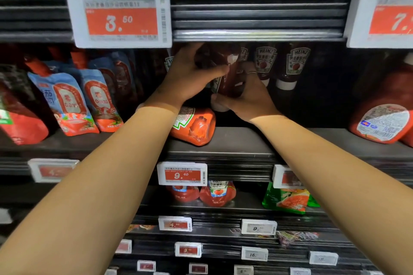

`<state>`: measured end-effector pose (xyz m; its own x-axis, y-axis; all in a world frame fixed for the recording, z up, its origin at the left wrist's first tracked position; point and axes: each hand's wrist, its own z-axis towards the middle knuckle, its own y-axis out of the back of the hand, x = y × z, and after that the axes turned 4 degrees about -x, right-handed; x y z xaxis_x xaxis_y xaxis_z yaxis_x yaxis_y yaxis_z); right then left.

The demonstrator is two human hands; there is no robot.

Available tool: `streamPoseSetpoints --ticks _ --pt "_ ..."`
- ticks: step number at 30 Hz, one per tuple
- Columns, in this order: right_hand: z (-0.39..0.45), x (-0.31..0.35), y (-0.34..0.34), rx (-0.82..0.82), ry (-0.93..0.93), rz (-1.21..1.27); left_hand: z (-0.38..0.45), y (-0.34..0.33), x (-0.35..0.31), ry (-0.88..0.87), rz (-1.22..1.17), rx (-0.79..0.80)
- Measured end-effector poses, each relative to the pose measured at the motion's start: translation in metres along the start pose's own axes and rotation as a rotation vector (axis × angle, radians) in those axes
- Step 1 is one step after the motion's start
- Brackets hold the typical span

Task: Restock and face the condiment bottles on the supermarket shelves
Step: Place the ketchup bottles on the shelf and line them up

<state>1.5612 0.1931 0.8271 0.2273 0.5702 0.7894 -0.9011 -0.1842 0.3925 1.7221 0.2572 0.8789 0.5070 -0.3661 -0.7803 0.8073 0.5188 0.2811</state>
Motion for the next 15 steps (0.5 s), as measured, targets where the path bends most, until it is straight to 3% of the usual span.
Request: streamPoseSetpoints --ticks 2,5,7,9,12,15 --pt "0.001 0.0 0.0 -0.009 -0.018 -0.015 -0.004 0.001 -0.005 -0.002 0.0 -0.186" --pt "0.003 -0.001 0.001 -0.012 -0.044 -0.031 -0.008 0.011 -0.01 -0.081 0.206 -0.572" --pt "0.003 -0.002 0.002 -0.004 -0.052 -0.027 -0.011 0.021 -0.008 -0.055 0.249 -0.69" --pt "0.002 -0.001 0.003 -0.005 -0.07 -0.003 -0.011 0.03 -0.001 0.061 0.268 -0.644" --pt "0.0 0.004 0.002 0.017 -0.077 -0.015 -0.007 0.046 0.017 0.276 0.42 -0.421" --pt "0.001 0.011 -0.001 0.051 -0.064 -0.116 -0.005 0.054 0.025 0.395 0.343 -0.248"
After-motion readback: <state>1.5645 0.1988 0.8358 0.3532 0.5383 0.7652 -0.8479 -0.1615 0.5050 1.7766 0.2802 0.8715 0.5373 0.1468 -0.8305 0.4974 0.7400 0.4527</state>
